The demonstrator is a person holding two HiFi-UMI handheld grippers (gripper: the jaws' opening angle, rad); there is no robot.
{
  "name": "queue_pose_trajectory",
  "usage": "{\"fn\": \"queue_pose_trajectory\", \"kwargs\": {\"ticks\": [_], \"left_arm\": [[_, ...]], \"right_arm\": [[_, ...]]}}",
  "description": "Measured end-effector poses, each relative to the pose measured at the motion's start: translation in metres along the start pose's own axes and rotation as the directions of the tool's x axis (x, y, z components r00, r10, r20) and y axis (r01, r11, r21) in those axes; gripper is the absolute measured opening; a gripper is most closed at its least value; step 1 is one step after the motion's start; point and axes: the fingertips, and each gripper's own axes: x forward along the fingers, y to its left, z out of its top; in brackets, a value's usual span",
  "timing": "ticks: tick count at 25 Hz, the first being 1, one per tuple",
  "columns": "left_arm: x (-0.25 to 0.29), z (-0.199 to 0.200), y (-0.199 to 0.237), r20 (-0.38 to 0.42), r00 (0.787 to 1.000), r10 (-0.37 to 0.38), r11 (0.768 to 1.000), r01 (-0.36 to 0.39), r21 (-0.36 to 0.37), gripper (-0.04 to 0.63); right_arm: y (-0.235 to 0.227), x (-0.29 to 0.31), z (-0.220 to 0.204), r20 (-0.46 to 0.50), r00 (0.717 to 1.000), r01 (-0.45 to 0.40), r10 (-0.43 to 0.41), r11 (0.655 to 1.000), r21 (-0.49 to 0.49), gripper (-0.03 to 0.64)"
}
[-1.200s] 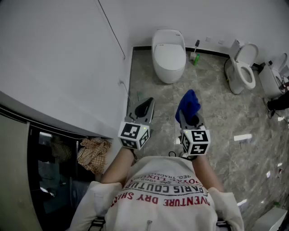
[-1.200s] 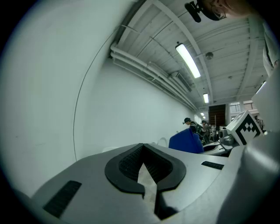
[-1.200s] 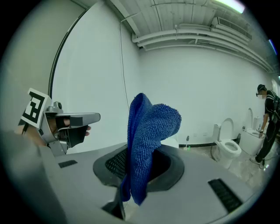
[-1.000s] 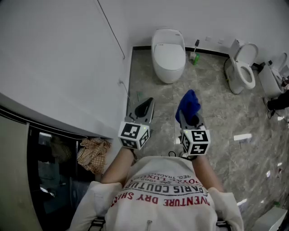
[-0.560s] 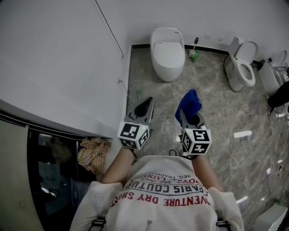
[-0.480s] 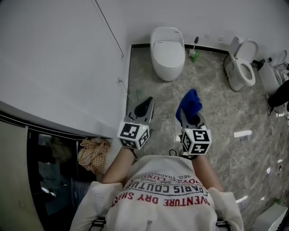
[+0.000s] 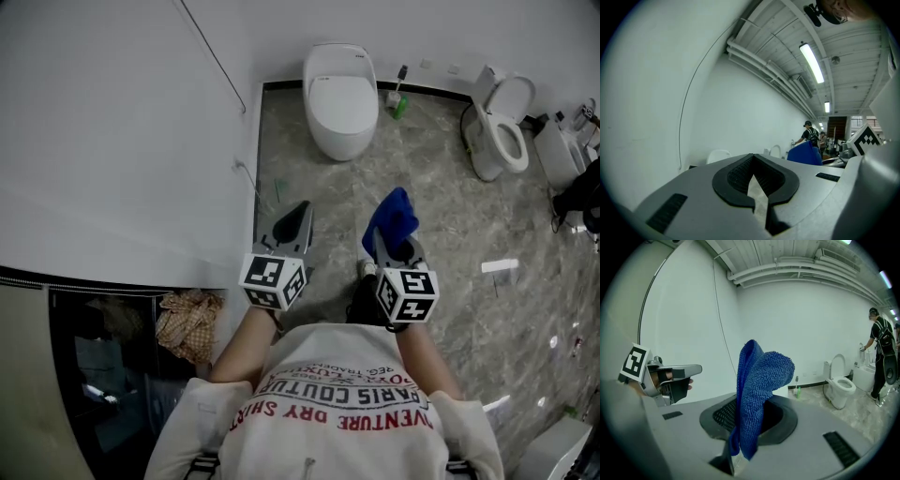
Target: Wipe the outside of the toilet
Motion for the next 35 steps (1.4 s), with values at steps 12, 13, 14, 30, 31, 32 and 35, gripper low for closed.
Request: {"fn": "queue_pose_trajectory", "kwargs": {"ticks": [12, 13, 14, 30, 31, 32, 35], "left_arm": [[0.148, 0.005, 0.025, -0.015, 0.998, 0.067, 0.998, -0.067, -0.016, 0.006], [0.165, 0.010, 0.029, -0.018, 0.997, 0.077, 0.997, -0.078, -0.016, 0.006], [0.182, 0.014, 0.033, -0.019, 0.996, 0.089, 0.996, -0.089, -0.017, 0.006], [0.378, 0.049, 0.119, -0.022, 0.981, 0.192, 0.979, -0.193, -0.066, 0.006], [0.391, 0.049, 0.130, -0.024, 0.981, 0.192, 0.979, -0.193, -0.069, 0.006], [0.405, 0.049, 0.142, -0.025, 0.981, 0.190, 0.979, -0.192, -0.072, 0.006], [0.454, 0.053, 0.185, -0.023, 0.984, 0.176, 0.981, -0.177, -0.075, 0.006]], "right_arm": [[-0.110, 0.125, 0.042, -0.030, 0.997, -0.076, 0.077, 0.997, 0.030, 0.077], [-0.122, 0.139, 0.050, -0.032, 0.996, -0.083, 0.084, 0.996, 0.030, 0.077], [-0.134, 0.152, 0.059, -0.034, 0.995, -0.089, 0.090, 0.996, 0.029, 0.077], [-0.265, 0.333, 0.144, -0.077, 0.990, -0.113, 0.115, 0.993, 0.032, 0.077], [-0.269, 0.349, 0.146, -0.083, 0.990, -0.112, 0.114, 0.993, 0.035, 0.077], [-0.272, 0.366, 0.149, -0.088, 0.990, -0.111, 0.114, 0.993, 0.037, 0.077], [-0.280, 0.424, 0.162, -0.096, 0.990, -0.098, 0.101, 0.995, 0.034, 0.077]]}}
